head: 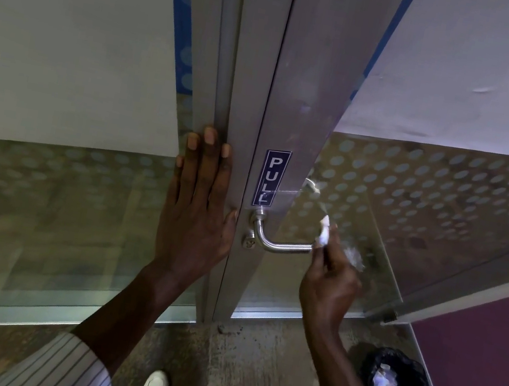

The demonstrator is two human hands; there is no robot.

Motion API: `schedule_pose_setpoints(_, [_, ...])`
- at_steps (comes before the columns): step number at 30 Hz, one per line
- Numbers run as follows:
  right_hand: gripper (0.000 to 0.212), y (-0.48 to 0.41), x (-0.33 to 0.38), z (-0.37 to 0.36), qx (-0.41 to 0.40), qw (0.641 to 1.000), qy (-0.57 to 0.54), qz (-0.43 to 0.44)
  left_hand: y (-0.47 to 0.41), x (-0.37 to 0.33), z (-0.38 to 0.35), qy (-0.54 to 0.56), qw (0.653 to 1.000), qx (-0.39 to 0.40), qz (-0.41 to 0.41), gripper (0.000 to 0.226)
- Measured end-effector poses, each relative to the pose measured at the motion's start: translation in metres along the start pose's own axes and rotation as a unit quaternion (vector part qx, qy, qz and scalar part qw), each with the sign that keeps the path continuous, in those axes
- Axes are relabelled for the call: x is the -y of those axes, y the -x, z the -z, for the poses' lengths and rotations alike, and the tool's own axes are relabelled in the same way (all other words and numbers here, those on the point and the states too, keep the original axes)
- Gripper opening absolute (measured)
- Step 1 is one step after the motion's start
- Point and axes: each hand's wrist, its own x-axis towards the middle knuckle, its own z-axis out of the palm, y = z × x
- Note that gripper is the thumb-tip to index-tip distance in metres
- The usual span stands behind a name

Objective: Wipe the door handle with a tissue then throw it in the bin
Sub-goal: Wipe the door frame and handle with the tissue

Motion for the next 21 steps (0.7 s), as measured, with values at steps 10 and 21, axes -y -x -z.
schedule_pose_setpoints(10, [0.063,0.034,-0.011,-0.023,0.108,0.901,0.207,0.366,0.0,0.0,0.002,-0.002,1.0,-0.003,-0.002,0.107])
schedule_pose_setpoints(21, [0.062,0.037,-0.017,-0.022,0.132,0.859,0.247,0.429,0.0,0.001,0.0,-0.007,1.0,-0.005,-0.004,0.102])
